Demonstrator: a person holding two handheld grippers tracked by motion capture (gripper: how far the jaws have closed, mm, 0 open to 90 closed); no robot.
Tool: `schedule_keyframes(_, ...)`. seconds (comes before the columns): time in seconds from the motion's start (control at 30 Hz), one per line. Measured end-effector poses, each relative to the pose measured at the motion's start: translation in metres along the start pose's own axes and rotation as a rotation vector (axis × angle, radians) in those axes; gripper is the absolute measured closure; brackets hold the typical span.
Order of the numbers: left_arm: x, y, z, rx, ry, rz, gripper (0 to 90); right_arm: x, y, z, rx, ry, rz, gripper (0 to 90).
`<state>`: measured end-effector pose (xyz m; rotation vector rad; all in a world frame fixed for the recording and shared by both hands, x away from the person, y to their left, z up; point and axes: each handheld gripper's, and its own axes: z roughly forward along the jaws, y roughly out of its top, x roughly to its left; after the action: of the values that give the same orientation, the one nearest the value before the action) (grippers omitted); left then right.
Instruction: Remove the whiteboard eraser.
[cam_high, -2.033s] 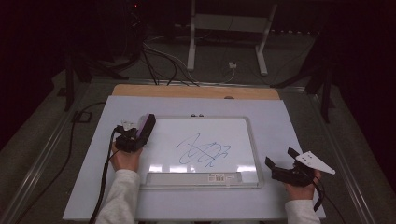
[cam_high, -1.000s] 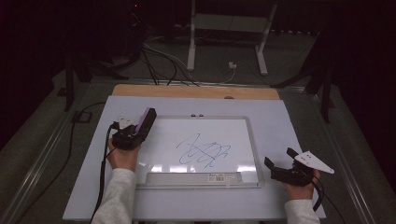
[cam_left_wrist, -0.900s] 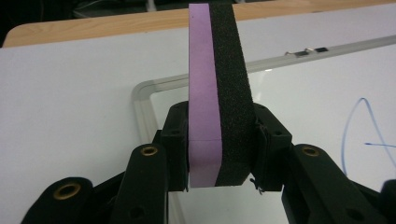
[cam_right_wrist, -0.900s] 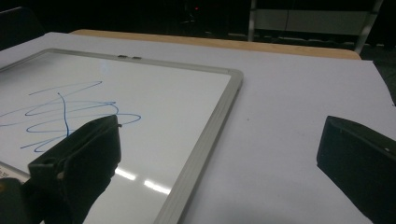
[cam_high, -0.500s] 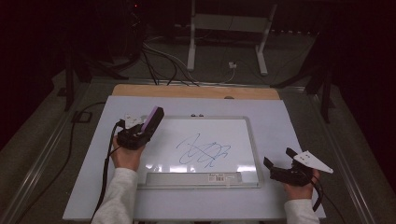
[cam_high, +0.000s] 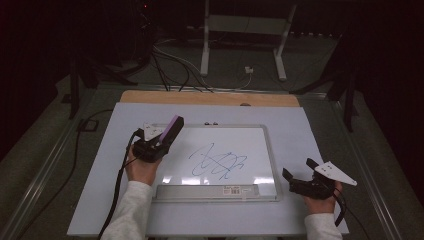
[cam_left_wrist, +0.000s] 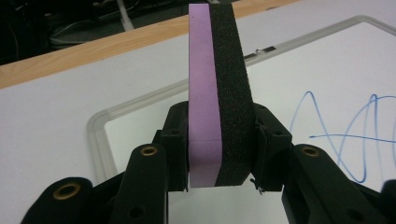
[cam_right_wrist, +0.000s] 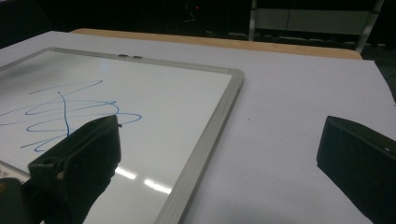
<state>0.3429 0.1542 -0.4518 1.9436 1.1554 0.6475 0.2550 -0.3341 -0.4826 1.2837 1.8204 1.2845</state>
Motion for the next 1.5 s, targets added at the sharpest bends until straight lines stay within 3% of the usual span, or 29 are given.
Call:
schedule_keyframes(0.33,-0.019,0.004,0.002,-0.001,-0.014,0.058,64.5,0.0,0.0,0.0,-0.001,0.001,-0.001,0.3)
schedule_keyframes(1.5,-0.053,0.003,0.012,0.018,-0.05,0.163,64.4,0.0,0.0,0.0,0.004,0.003,0.0,0.3)
